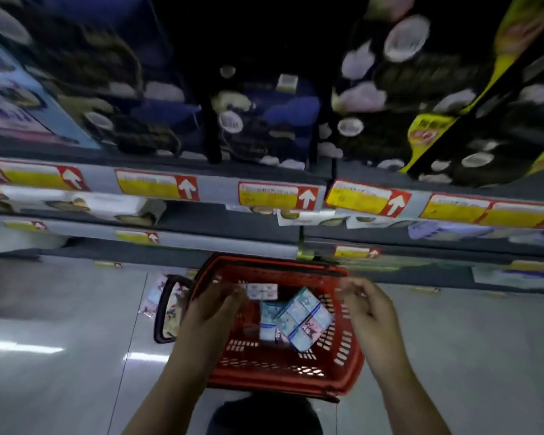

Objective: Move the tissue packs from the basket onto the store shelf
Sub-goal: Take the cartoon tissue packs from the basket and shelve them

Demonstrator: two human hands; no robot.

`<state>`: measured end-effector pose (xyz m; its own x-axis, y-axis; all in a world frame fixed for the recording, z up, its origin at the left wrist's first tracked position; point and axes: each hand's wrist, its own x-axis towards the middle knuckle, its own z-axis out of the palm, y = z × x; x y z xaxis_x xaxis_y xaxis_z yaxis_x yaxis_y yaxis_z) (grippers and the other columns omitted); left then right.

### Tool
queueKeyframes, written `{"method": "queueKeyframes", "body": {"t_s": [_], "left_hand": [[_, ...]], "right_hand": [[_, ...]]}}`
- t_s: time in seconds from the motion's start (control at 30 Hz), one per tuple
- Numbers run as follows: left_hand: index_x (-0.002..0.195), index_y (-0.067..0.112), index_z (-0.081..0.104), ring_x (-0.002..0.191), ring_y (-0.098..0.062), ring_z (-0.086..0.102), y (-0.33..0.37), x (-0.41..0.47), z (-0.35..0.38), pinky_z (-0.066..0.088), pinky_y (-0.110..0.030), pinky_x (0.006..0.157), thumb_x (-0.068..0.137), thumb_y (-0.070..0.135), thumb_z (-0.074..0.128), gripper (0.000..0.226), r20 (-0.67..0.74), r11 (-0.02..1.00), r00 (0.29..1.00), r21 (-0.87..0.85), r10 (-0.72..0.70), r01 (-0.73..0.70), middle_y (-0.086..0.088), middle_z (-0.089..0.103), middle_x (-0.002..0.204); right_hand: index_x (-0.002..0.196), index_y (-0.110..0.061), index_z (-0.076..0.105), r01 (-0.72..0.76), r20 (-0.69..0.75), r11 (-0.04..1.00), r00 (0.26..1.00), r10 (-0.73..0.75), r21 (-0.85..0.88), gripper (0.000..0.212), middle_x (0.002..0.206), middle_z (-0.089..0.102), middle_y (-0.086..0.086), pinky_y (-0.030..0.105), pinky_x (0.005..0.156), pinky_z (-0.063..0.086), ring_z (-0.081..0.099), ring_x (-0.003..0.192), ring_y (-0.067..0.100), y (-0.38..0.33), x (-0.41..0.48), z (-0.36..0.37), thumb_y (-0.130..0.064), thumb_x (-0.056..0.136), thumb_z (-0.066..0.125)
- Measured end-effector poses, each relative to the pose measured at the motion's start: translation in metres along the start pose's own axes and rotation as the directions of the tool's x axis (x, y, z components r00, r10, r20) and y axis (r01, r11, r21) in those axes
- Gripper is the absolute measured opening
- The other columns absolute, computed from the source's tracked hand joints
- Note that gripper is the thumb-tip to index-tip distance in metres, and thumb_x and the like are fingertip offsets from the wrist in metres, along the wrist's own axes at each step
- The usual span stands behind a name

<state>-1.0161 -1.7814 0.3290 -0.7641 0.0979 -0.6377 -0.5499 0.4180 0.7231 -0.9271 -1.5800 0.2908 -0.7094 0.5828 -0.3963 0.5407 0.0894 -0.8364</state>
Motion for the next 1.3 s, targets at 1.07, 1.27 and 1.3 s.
{"method": "queueKeyframes", "body": {"t_s": [1.07, 1.27, 1.3], "left_hand": [[0.096, 0.017, 0.064, 0.097, -0.027, 0.066, -0.315, 0.195, 0.134, 0.048, -0.035, 0.084, 0.070, 0.028, 0.061, 0.029, 0.216, 0.956, 0.936, -0.040, -0.277, 0.292, -0.009, 0.071, 0.100], [0.086, 0.019, 0.060, 0.084, -0.019, 0.062, -0.307, 0.205, 0.137, 0.043, -0.033, 0.080, 0.072, 0.017, 0.066, 0.015, 0.232, 0.925, 0.920, -0.139, -0.317, 0.354, 0.004, 0.071, 0.076], [0.086, 0.018, 0.060, 0.084, -0.020, 0.062, -0.307, 0.206, 0.137, 0.042, -0.034, 0.082, 0.082, 0.012, 0.064, 0.008, 0.232, 0.923, 0.918, -0.137, -0.323, 0.359, -0.001, 0.070, 0.082]], "right_hand": [[0.093, -0.009, 0.059, -0.752, 0.219, 0.563, 0.646, 0.731, 0.342, 0.013, 0.092, 0.064, 0.006, 0.030, 0.063, 0.048, 0.061, 0.082, 0.020, 0.408, 0.116, 0.143, -0.012, 0.083, 0.066], [0.088, -0.011, 0.055, -0.743, 0.279, 0.572, 0.665, 0.693, 0.348, 0.009, 0.098, 0.062, 0.013, 0.038, 0.075, 0.050, 0.059, 0.085, 0.025, 0.406, 0.128, 0.147, -0.002, 0.088, 0.057], [0.089, -0.010, 0.054, -0.752, 0.304, 0.560, 0.655, 0.691, 0.347, 0.007, 0.100, 0.060, 0.015, 0.037, 0.076, 0.052, 0.059, 0.086, 0.026, 0.405, 0.128, 0.147, -0.003, 0.089, 0.056]]}}
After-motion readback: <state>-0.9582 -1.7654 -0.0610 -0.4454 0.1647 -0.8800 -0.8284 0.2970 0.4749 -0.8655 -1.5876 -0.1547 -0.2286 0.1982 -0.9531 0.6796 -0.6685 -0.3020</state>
